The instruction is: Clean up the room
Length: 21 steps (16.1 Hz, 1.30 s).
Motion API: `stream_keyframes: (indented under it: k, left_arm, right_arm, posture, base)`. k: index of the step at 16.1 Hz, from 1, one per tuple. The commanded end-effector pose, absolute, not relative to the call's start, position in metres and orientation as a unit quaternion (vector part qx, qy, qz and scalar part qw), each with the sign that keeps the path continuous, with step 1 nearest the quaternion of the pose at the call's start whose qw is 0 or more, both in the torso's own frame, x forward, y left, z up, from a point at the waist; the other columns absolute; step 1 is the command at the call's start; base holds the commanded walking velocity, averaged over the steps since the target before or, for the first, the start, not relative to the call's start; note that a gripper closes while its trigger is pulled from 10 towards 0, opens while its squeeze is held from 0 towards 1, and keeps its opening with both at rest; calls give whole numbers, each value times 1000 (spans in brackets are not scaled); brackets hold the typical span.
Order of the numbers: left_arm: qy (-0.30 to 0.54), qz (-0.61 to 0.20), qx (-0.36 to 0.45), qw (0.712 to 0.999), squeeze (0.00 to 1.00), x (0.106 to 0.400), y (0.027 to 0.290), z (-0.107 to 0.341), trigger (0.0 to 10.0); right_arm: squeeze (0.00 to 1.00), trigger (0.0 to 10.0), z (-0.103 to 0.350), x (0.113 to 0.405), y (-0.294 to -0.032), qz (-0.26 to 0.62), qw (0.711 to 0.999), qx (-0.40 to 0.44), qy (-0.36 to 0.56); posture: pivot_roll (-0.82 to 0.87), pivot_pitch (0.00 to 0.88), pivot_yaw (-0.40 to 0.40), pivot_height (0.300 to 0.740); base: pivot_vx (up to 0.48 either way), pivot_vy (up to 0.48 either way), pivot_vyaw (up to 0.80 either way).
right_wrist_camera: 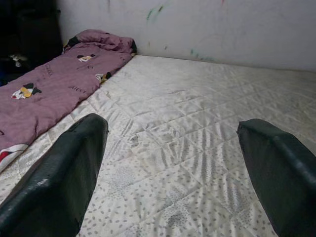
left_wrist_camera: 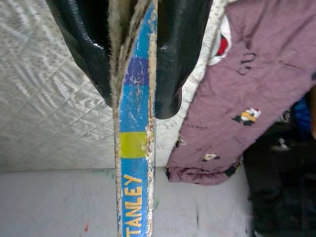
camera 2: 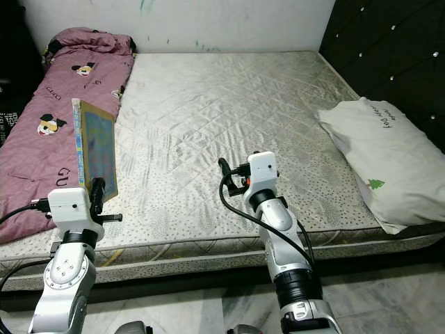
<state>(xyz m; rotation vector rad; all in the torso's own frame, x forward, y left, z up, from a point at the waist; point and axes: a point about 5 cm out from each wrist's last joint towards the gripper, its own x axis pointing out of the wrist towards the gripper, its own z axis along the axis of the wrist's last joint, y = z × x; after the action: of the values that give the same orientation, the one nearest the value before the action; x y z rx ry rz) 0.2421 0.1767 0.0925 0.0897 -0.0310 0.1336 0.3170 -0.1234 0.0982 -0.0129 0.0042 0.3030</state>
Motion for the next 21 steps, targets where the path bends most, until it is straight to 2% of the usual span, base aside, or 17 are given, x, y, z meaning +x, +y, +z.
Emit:
stream_keyframes:
  k: [1,7,21]
  left_arm:
    - [-41,73,72,994,0,244,176,104,10000]
    - [-34,51,52,997,0,245,171,103,10000]
    - [-30,45,47,997,0,247,167,102,10000]
  right_arm:
    - [0,10000,102,317,-122,156,988,-13,-5]
    - [0,10000,102,317,-124,154,988,-12,-2]
    - [0,10000,102,318,-124,156,988,-13,1]
  posture:
    - [-46,11,-16,740]
    - [-51,16,-21,740]
    - [-53,15,-26,740]
  base:
    - [0,0,744]
    - [0,0,636]
    - [0,-247,0]
